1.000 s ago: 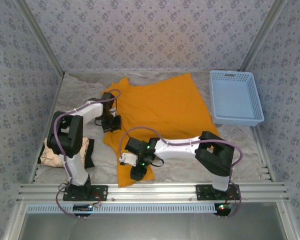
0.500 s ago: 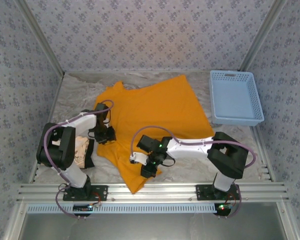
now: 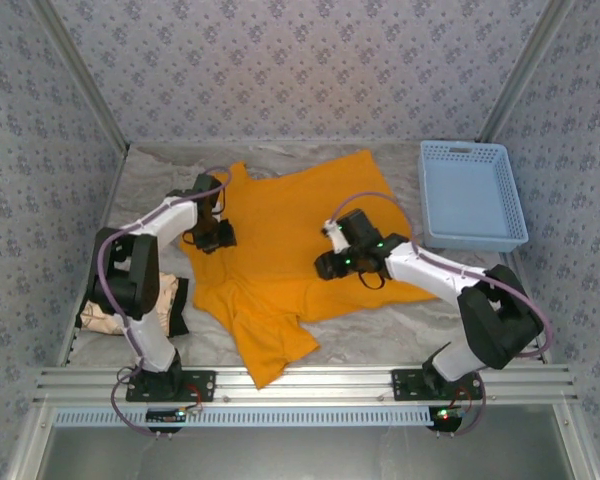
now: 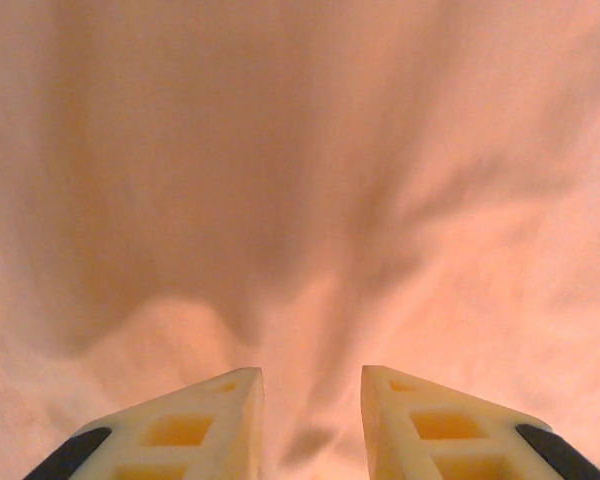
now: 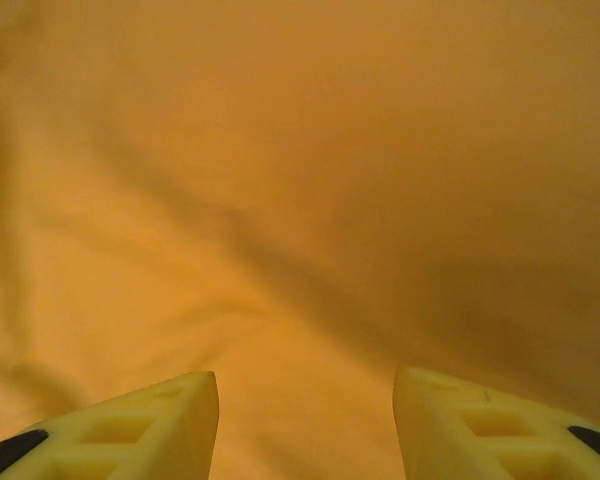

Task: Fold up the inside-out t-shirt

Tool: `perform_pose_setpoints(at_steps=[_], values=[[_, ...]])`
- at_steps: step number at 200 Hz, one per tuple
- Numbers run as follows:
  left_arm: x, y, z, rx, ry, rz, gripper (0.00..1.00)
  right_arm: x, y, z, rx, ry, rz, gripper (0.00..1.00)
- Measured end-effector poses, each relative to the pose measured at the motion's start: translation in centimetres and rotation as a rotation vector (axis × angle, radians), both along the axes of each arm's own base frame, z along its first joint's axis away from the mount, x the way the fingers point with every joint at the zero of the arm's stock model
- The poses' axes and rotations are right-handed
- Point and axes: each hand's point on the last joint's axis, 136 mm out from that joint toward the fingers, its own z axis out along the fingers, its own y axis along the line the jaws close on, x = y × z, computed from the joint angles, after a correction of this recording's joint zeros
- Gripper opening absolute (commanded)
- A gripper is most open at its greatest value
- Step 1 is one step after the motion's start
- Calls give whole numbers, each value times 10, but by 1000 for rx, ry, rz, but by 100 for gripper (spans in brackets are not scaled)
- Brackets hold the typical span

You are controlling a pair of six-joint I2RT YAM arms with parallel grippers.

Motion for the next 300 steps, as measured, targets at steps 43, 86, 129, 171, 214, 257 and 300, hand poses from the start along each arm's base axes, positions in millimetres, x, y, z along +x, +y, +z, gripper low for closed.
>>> perform_pose_setpoints(at_steps=[43,86,129,171,214,257,300], values=[[25,15,-30,40,67,73,32,18,-102,-44,-47,100,-417,48],[77,5,-27,27,14,68,32,-7,-123,-55,-8,149,-547,44],[135,-21,-24,-8,-59,-98,33,-49,-100,-54,35,186,-561,44],[165,-52,-18,-1,-132,-268,34,-64,-101,-51,-1,208,-638,54],[122,-16,-19,31,-43,-172,37,-52,-127,-25,-37,141,-738,59],[65,37,-20,21,39,-21,36,-29,-143,-21,5,168,-715,54],[66,28,-21,-31,32,-18,36,57,-110,-1,22,137,-539,52]])
